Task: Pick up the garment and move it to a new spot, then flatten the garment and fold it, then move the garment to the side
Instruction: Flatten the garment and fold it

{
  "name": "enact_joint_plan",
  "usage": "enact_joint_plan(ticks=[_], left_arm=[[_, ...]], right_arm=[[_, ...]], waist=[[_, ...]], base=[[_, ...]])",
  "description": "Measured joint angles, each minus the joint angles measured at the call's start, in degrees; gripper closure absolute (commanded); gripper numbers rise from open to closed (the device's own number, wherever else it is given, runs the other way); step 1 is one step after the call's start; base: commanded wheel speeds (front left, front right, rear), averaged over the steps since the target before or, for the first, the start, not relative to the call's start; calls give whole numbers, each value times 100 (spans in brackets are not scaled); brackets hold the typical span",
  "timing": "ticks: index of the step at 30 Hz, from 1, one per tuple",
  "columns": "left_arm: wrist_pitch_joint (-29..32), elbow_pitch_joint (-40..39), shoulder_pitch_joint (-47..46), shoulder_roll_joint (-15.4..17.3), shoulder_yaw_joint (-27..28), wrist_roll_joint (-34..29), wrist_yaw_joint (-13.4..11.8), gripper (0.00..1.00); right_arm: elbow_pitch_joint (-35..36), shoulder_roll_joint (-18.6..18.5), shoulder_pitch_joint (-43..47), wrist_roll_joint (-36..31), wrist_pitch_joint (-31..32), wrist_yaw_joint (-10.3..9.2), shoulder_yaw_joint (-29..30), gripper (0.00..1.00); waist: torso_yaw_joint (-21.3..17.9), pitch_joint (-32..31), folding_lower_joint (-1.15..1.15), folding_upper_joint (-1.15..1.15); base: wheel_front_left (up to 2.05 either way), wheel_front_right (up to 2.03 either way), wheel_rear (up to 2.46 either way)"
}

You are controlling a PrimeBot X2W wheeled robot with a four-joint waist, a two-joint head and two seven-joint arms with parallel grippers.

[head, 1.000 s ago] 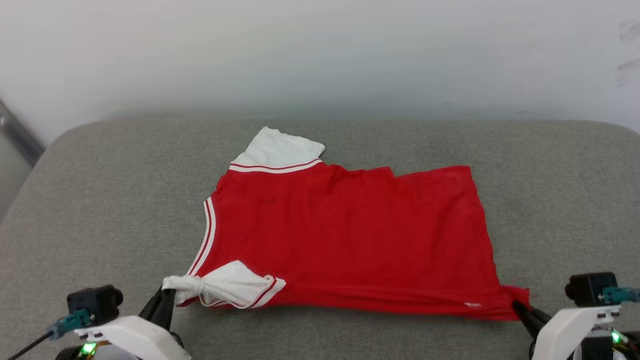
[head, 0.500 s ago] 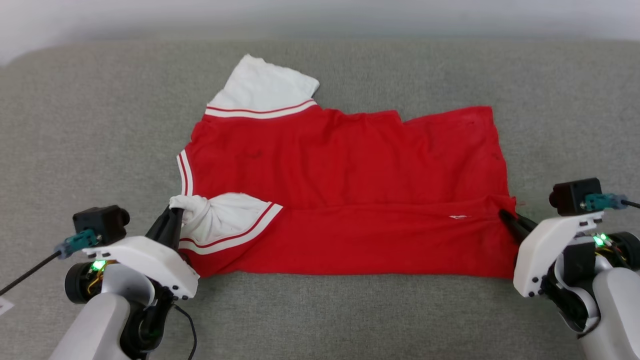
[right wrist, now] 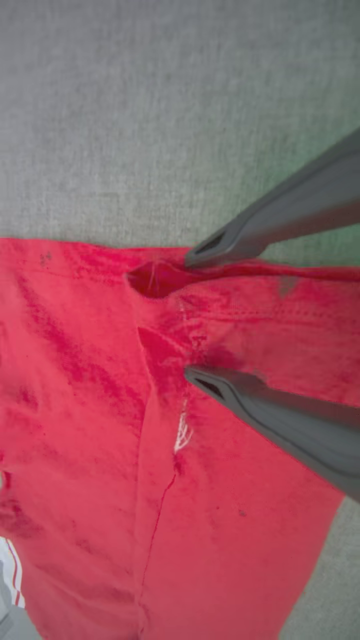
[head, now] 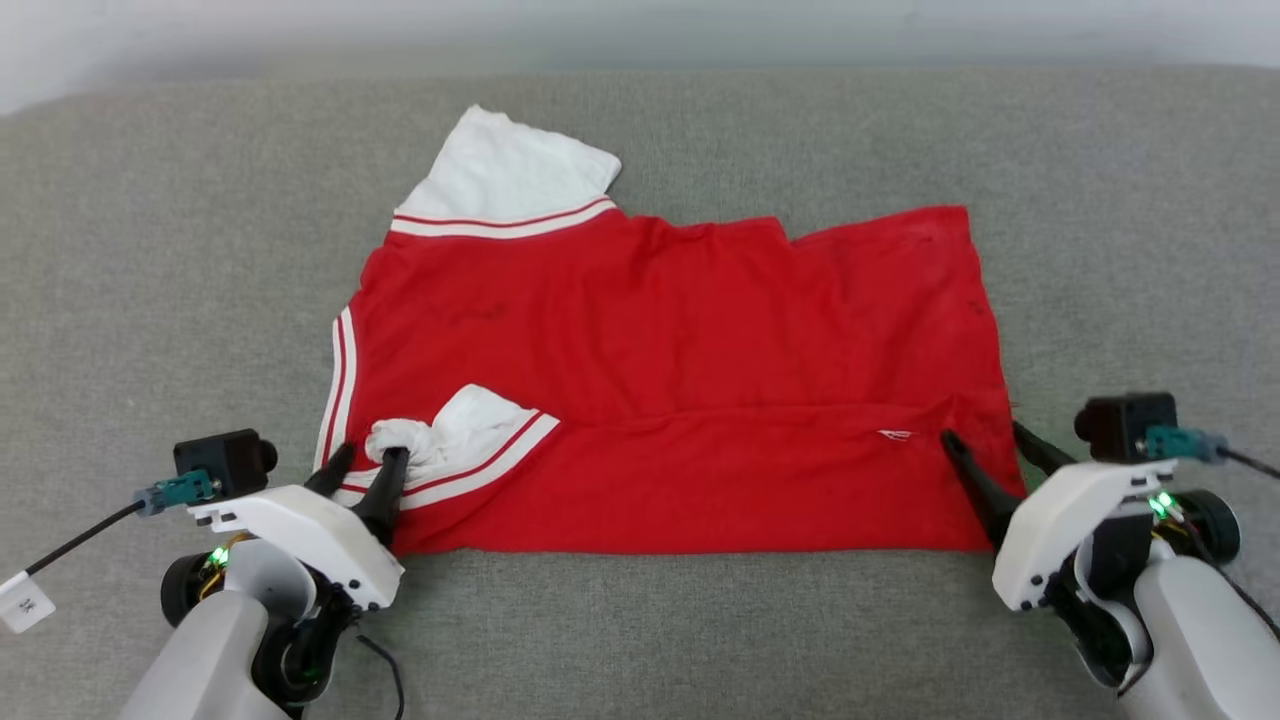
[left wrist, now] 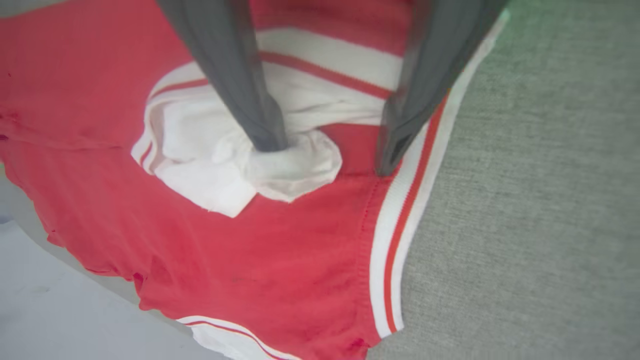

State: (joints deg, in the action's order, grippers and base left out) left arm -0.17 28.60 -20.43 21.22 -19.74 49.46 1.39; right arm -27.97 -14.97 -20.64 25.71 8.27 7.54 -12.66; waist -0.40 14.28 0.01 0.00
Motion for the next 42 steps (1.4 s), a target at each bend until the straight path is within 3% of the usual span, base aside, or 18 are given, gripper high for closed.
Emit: enact_joint_plan(ticks=[9,13,18,27,37,38,39,40,41,42], left_arm=[[327,-380,268,397,34,5,-213,0],[699,-680,398,647,29,16,-343,0],[1741,-1181,670,1131,-29,232,-506,0],[3138,-1655,878,1766,20,710,-814,0],[3842,-1417,683,1912,120,1184,-745,2],[3850,-1366,664,1907,126,1211,-732,32],[3851,-1311,649,1890,125,1236,-702,54],[3858,-1263,634,1858,123,1254,-684,65],[3845,-1222,621,1822,123,1276,-654,94],[3780,-1185,619,1788,123,1274,-624,100]], right_arm=[[622,-77,556,-80,-1373,-3,268,0],[956,-10,817,-349,-1525,-3,486,0],[1612,223,1273,-743,-1480,-3,787,0],[2613,713,1571,-1118,-1224,-2,924,0],[2682,864,1487,-1122,-1131,-3,1001,0],[2661,867,1482,-1117,-1126,-3,998,0],[2635,869,1476,-1107,-1096,-3,1009,0],[2607,869,1475,-1109,-1049,-3,1042,0],[2601,867,1475,-1107,-1021,-3,1072,0],[2599,858,1474,-1106,-1003,-3,1110,0]], waist=[[-39,-769,-1,0],[-87,-1011,-1,0],[-269,-1211,-2,0],[-542,-779,-2,0],[-836,-63,-2,0],[-858,-28,-2,0],[-879,-8,-2,0],[-891,-4,-2,0],[-888,-13,-2,0],[-873,-30,-2,0]], base=[[0,0,0],[0,0,0],[0,0,0],[0,0,0],[0,0,0],[0,0,0],[0,0,0],[0,0,0],[0,0,0],[0,0,0]])
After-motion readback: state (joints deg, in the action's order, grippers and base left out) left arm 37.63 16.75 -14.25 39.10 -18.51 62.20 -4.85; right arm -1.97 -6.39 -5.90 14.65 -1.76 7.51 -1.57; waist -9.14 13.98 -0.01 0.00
